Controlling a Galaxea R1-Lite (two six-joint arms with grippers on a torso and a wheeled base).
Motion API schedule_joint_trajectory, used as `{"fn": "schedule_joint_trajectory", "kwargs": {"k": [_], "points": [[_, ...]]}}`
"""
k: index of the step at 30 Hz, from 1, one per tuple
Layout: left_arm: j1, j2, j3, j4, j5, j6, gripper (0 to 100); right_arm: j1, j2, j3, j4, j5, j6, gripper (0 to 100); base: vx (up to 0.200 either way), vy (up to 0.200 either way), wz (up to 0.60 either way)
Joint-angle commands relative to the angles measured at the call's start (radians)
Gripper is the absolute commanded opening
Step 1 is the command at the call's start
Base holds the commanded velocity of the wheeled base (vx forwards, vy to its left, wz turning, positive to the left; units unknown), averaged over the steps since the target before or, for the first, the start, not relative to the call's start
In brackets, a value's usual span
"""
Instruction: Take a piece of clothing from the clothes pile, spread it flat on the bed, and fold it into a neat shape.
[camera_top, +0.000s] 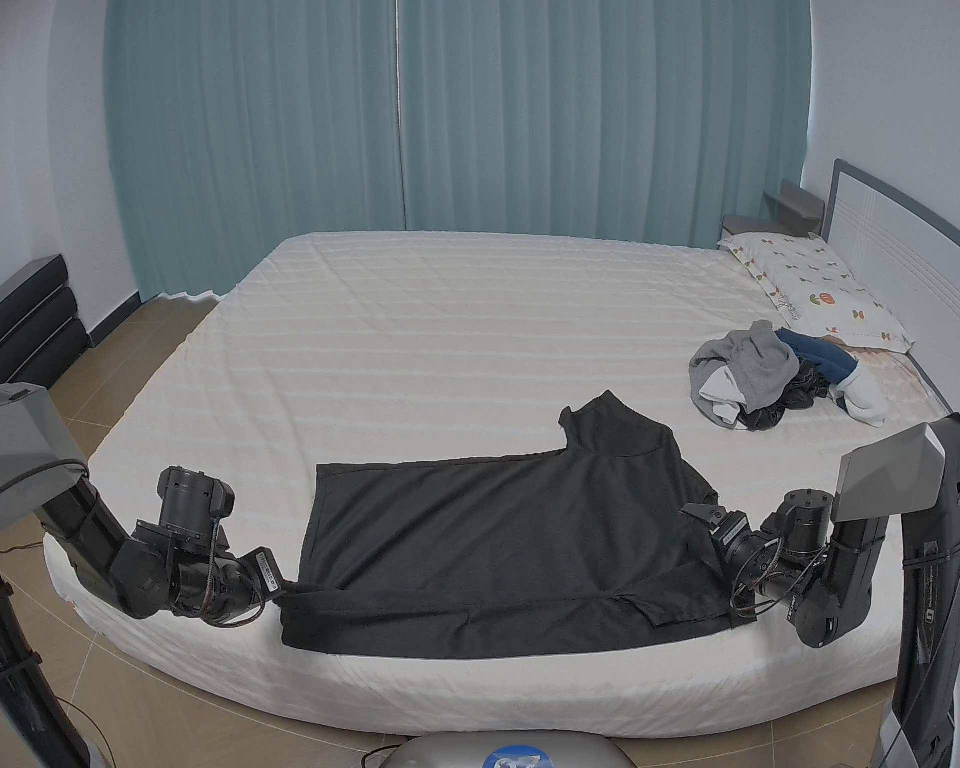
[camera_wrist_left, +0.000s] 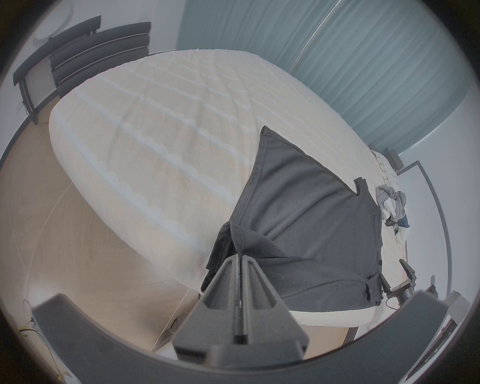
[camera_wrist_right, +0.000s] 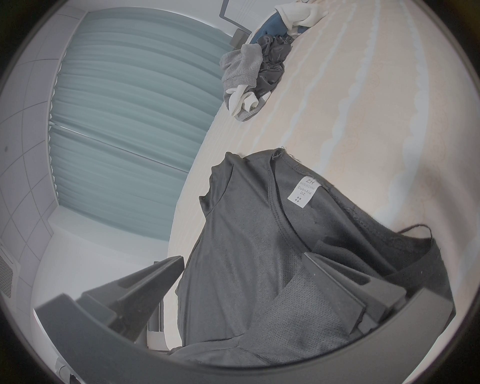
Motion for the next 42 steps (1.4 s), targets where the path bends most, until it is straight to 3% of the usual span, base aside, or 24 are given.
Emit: {"fn": "schedule_joint_trajectory", "kwargs": {"k": [1, 7, 15, 17, 23, 27, 31, 35, 42], "points": [[-0.005, -0.035, -0.032, 0.069, -0.003, 0.004, 0, 0.005, 0.003, 0.0, -0.007, -0.001, 0.0, 100, 0.0, 0.0, 0.0], [0.018, -0.006, -0.107, 0.13, -0.06, -0.02, 0, 0.006, 0.006, 0.0, -0.007, -0.001, -0.002, 100, 0.0, 0.0, 0.0], [0.026, 0.084, -0.141, 0.077, -0.045, -0.072, 0, 0.006, 0.006, 0.0, -0.007, -0.001, -0.002, 100, 0.0, 0.0, 0.0], [0.053, 0.146, -0.144, -0.012, -0.042, -0.088, 0, 0.003, -0.004, -0.003, -0.007, -0.004, 0.001, 100, 0.0, 0.0, 0.0], [0.078, 0.164, -0.15, -0.06, -0.043, -0.126, 0, -0.008, -0.08, 0.017, -0.007, -0.015, -0.02, 100, 0.0, 0.0, 0.0], [0.078, 0.178, -0.162, -0.069, -0.062, -0.177, 0, -0.052, -0.075, 0.032, 0.001, -0.001, -0.181, 100, 0.0, 0.0, 0.0], [0.078, 0.198, -0.164, -0.072, -0.06, -0.177, 0, -0.089, -0.04, 0.032, 0.005, 0.046, -0.278, 100, 0.0, 0.0, 0.0], [0.078, 0.201, -0.162, -0.071, -0.06, -0.178, 0, -0.129, -0.004, 0.029, -0.004, 0.089, -0.33, 100, 0.0, 0.0, 0.0], [0.078, 0.209, -0.162, -0.071, -0.062, -0.178, 0, -0.124, 0.057, 0.021, -0.006, 0.126, -0.39, 100, 0.0, 0.0, 0.0]]}}
